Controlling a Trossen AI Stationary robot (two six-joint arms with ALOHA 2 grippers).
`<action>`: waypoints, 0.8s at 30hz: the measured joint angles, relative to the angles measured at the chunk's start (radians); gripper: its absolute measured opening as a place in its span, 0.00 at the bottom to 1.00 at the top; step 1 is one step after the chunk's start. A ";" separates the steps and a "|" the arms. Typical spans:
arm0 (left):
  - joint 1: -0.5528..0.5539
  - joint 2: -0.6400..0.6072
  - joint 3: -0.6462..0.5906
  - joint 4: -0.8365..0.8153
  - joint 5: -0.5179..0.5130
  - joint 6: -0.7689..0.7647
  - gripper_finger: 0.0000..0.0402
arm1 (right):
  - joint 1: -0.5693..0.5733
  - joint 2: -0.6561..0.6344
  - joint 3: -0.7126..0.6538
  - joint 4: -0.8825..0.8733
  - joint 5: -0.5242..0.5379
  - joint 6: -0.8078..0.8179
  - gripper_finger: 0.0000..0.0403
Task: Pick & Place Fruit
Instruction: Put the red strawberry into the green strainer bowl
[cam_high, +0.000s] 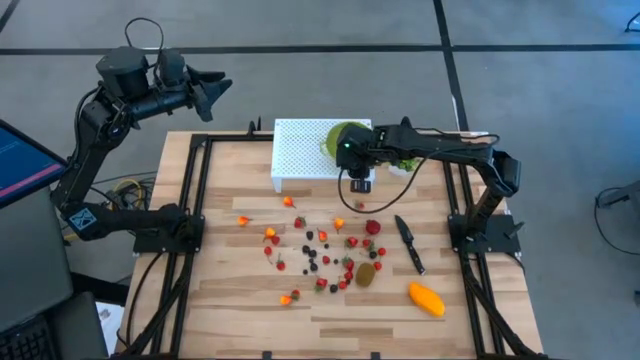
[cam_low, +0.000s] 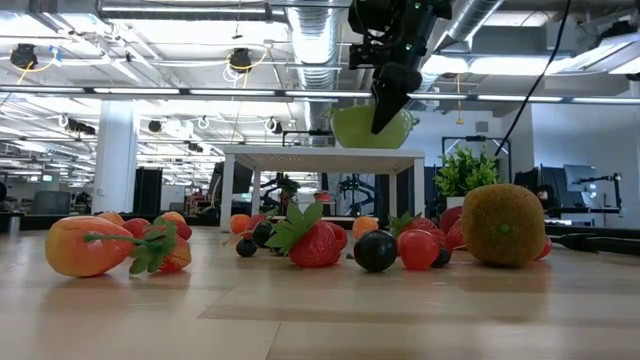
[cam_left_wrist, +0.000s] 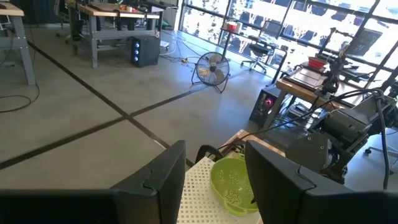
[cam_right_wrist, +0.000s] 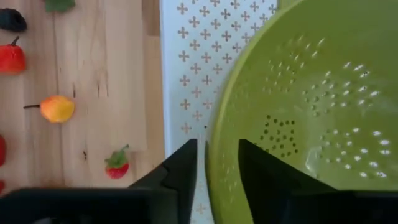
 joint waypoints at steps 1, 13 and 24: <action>0.000 0.000 0.000 0.000 0.000 0.000 0.40 | 0.000 0.000 0.000 0.001 0.000 0.000 0.31; 0.000 0.000 0.000 0.000 0.000 0.006 0.40 | 0.005 0.000 0.079 -0.005 0.005 -0.007 0.50; 0.000 0.000 0.000 0.000 0.000 0.007 0.40 | 0.063 -0.001 0.349 -0.216 0.007 0.027 0.46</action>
